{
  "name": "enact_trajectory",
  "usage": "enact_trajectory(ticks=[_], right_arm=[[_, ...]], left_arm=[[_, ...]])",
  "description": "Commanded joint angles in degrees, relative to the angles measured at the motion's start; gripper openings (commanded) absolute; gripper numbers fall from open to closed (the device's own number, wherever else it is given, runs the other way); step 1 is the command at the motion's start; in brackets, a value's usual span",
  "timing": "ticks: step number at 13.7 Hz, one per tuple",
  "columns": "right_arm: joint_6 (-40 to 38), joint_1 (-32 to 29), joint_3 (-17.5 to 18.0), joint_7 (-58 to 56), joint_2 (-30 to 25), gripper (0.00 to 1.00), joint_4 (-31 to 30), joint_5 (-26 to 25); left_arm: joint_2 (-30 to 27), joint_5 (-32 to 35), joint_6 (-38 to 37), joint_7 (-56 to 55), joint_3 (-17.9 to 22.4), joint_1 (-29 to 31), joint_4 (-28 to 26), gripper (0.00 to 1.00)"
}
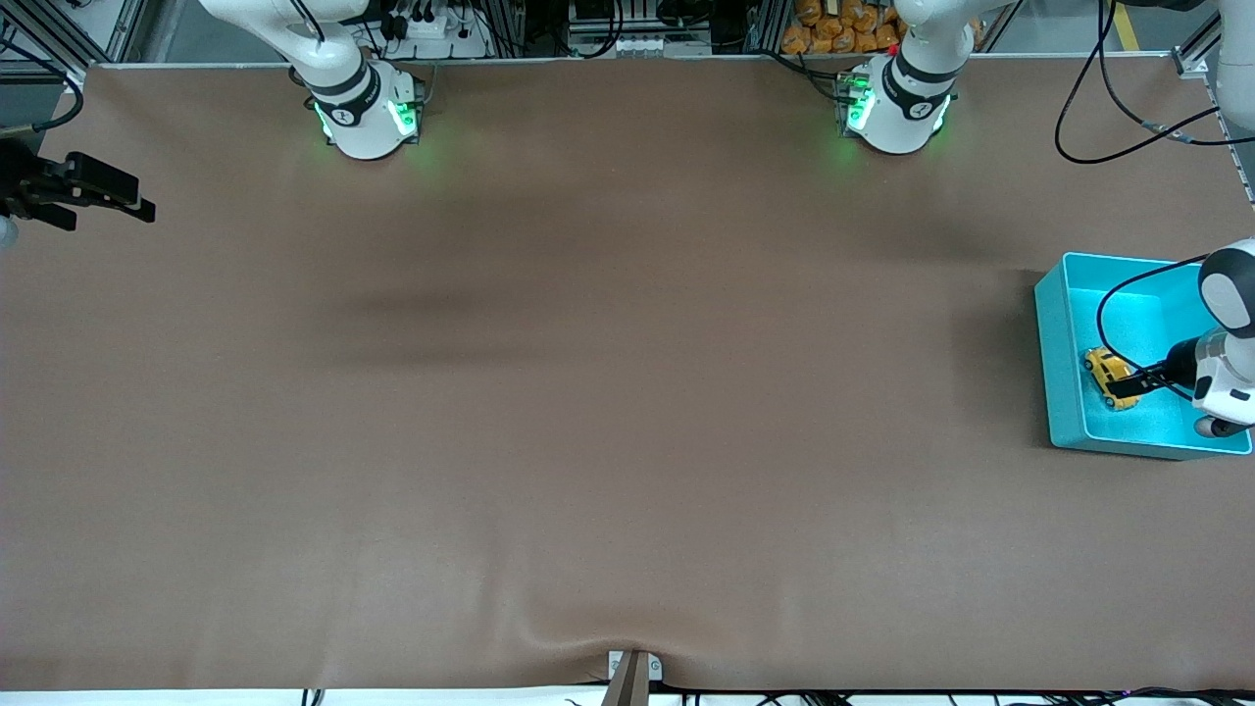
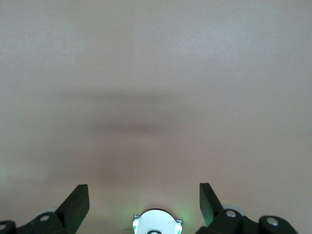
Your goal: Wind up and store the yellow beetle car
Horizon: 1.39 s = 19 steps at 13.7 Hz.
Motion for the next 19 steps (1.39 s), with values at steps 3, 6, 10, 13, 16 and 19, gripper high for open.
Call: enact_trajectory(ticks=[3, 6, 10, 13, 16, 19], right_arm=[[-0.1, -0.2, 0.3, 0.0, -0.6, 1.00, -0.5, -0.4], [-0.1, -0.2, 0.3, 0.0, -0.6, 1.00, -0.5, -0.4], [-0.2, -0.2, 0.3, 0.1, -0.6, 1.00, -0.6, -0.4], [-0.1, -0.2, 0.3, -0.3, -0.6, 1.00, -0.5, -0.4], [0.2, -0.2, 0.3, -0.4, -0.7, 1.00, -0.5, -0.5], [0.6, -0.3, 0.1, -1.8, -1.1, 1.00, -0.5, -1.5]], left_arm=[[-8.3, 1.4, -1.1, 7.1, -1.0, 0.0, -0.4, 1.00], [-14.1, 0.8, -4.1, 14.9, -1.0, -2.6, -0.3, 1.00], [-19.4, -3.1, -16.4, 16.7, -1.9, -7.0, 5.3, 1.00], [-20.5, -11.0, -28.3, 17.3, -2.3, -7.8, 15.2, 1.00], [-22.8, -10.4, -35.8, 16.6, -2.5, -11.2, 20.0, 1.00], [-26.9, -9.7, -37.9, 16.0, -2.7, -16.0, 20.1, 1.00]])
